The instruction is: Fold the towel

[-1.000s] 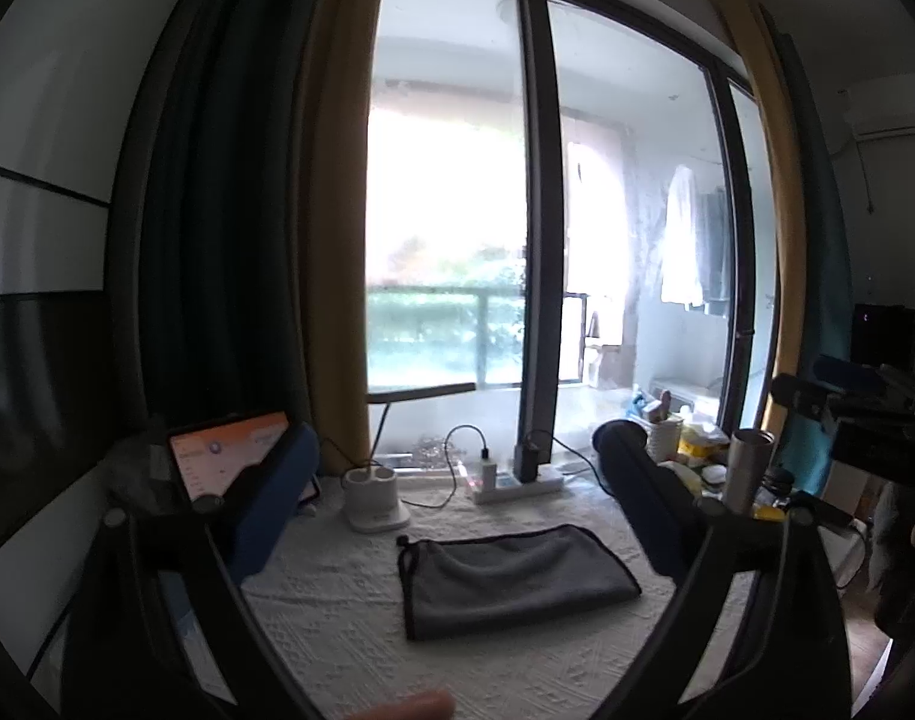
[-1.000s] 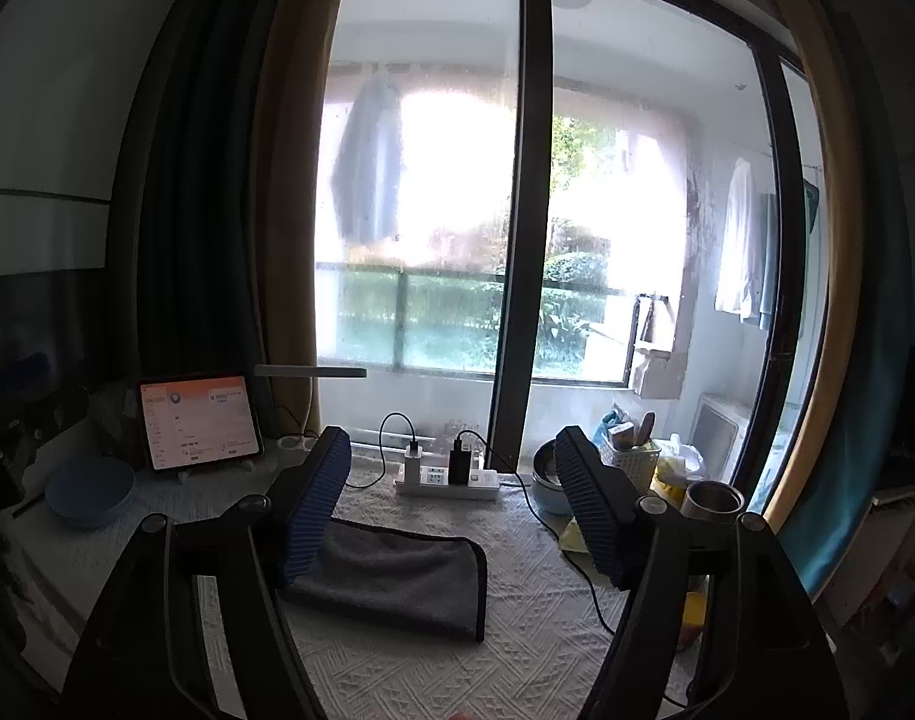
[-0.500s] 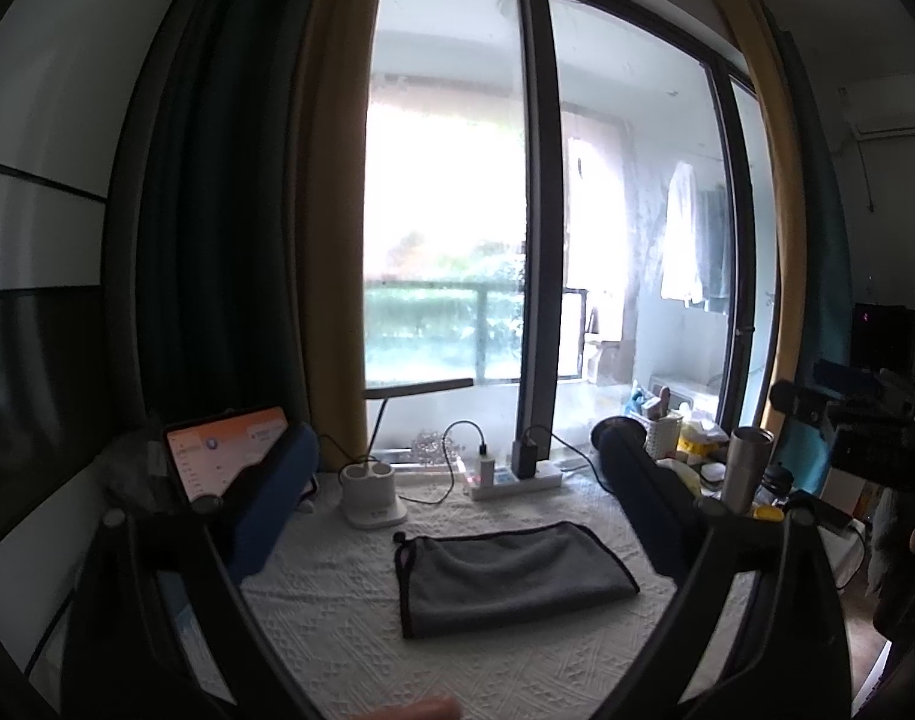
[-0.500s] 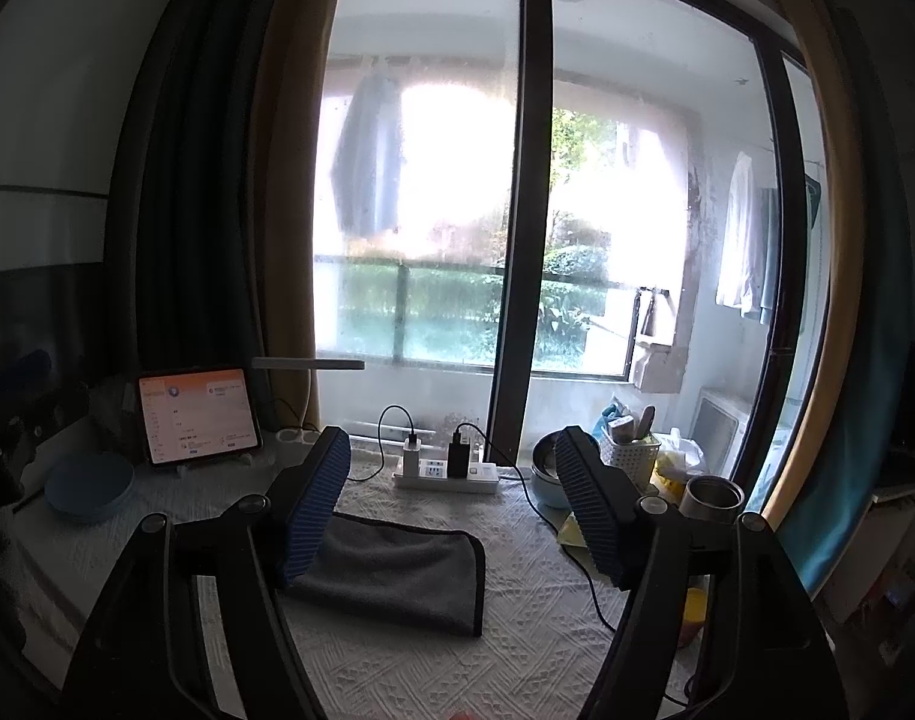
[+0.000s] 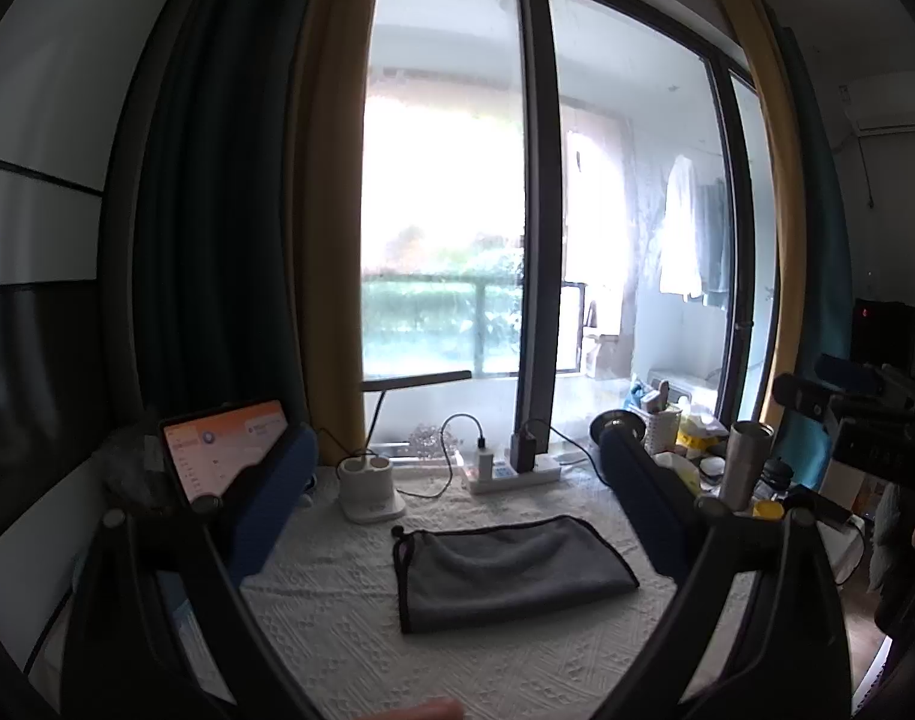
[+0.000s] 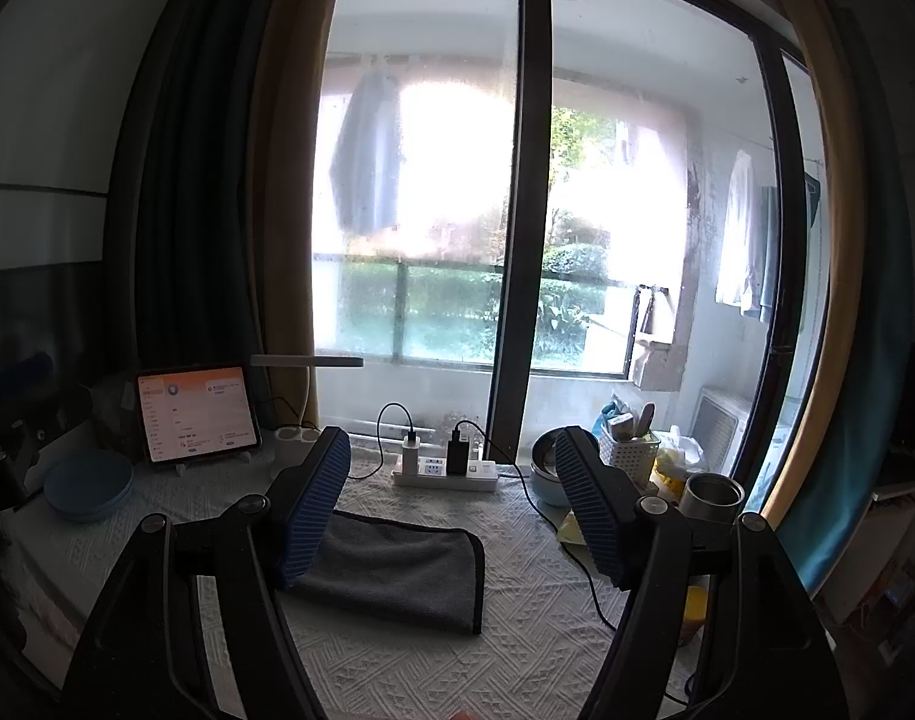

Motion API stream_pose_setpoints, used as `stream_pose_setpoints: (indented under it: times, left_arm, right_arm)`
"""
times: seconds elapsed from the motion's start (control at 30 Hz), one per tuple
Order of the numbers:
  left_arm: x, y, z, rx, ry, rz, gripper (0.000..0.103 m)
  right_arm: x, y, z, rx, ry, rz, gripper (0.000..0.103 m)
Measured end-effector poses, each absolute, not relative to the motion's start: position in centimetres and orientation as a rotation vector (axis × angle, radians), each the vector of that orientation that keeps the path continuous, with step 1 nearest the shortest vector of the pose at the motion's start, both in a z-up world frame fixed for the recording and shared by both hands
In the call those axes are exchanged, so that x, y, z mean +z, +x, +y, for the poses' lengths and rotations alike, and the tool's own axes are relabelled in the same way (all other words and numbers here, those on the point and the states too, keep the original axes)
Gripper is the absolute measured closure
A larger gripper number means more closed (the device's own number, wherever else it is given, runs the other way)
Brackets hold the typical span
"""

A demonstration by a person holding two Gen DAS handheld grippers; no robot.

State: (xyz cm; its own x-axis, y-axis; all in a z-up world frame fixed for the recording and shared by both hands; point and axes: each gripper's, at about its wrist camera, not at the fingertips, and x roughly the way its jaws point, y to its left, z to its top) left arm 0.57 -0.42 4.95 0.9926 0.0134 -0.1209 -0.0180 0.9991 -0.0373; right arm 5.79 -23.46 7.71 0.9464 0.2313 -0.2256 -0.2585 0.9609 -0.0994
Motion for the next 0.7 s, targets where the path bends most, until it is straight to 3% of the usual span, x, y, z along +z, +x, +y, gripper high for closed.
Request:
stream_pose_setpoints:
  times: [0.7]
  left_arm:
    - [4.94,0.4,-0.96,0.013,-0.041,0.127,0.006]
  right_arm:
    - [7.7,5.9,-23.73,0.246,-0.127,0.216,0.029]
